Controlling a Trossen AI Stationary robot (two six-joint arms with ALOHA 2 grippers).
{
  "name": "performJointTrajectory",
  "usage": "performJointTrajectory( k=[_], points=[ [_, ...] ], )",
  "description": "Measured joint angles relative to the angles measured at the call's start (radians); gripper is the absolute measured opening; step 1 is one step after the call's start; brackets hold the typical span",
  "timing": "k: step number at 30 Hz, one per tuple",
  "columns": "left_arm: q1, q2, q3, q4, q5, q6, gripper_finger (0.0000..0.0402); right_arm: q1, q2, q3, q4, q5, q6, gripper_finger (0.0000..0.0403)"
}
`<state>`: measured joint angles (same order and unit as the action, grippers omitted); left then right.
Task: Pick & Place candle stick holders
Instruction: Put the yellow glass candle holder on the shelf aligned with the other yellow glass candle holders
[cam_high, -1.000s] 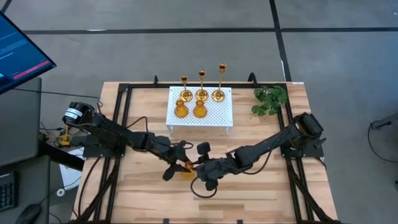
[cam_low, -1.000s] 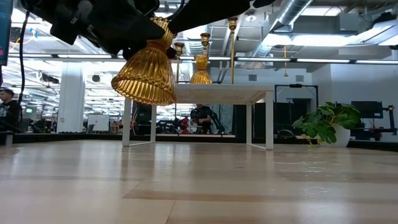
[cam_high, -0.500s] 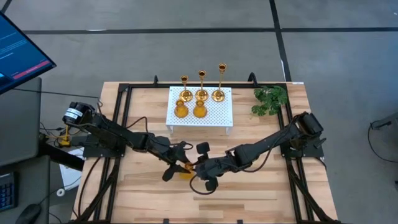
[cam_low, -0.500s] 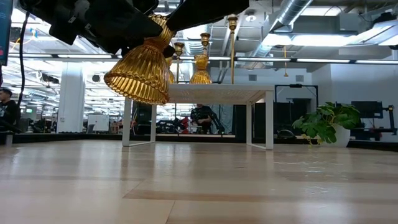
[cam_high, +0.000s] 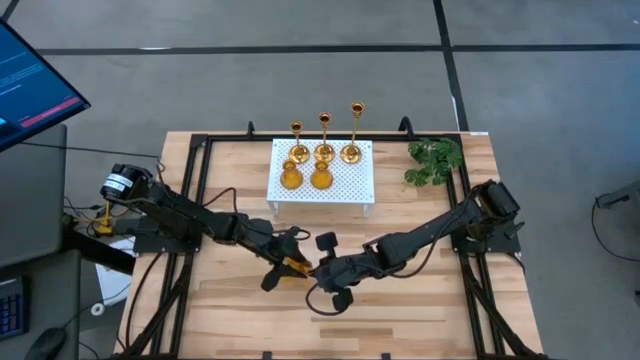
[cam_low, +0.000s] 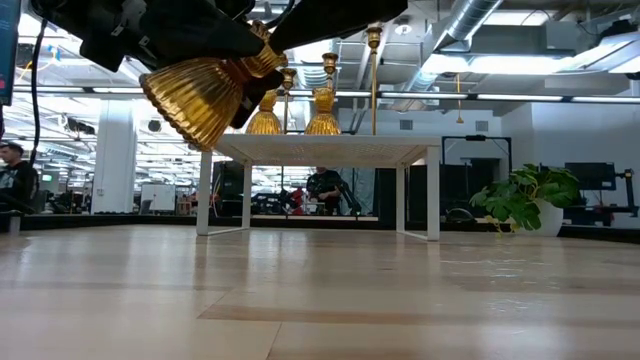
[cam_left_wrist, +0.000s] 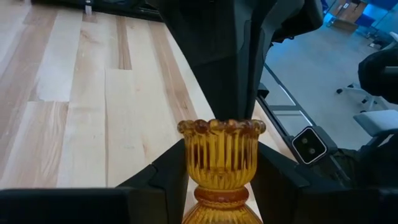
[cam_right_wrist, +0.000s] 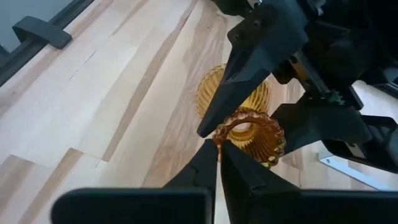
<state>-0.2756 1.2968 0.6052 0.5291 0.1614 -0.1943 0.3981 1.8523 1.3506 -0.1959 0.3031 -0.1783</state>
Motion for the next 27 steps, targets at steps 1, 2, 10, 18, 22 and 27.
performJointTrajectory(
  k=[1, 2, 10, 18, 22, 27],
  points=[
    [0.000, 0.000, 0.000, 0.001, 0.000, 0.000, 0.0145, 0.000, 0.000, 0.000, 0.001, 0.000, 0.004, 0.0005],
    [0.000, 0.000, 0.000, 0.001, 0.000, -0.001, 0.0145, 0.000, 0.000, 0.000, 0.002, 0.000, 0.008, 0.0003],
    [0.000, 0.000, 0.000, 0.001, 0.000, -0.002, 0.0145, 0.000, 0.000, 0.000, 0.004, 0.005, 0.025, 0.0000],
    [0.000, 0.000, 0.001, 0.000, -0.004, -0.005, 0.0145, 0.007, 0.000, 0.000, -0.013, -0.007, 0.073, 0.0024],
    [0.000, 0.000, 0.004, 0.003, -0.004, -0.005, 0.0145, 0.014, 0.000, 0.001, -0.011, -0.001, 0.067, 0.0061],
    [0.001, -0.001, 0.005, 0.010, -0.004, -0.006, 0.0145, 0.017, 0.001, 0.001, -0.007, -0.004, 0.071, 0.0109]
  ],
)
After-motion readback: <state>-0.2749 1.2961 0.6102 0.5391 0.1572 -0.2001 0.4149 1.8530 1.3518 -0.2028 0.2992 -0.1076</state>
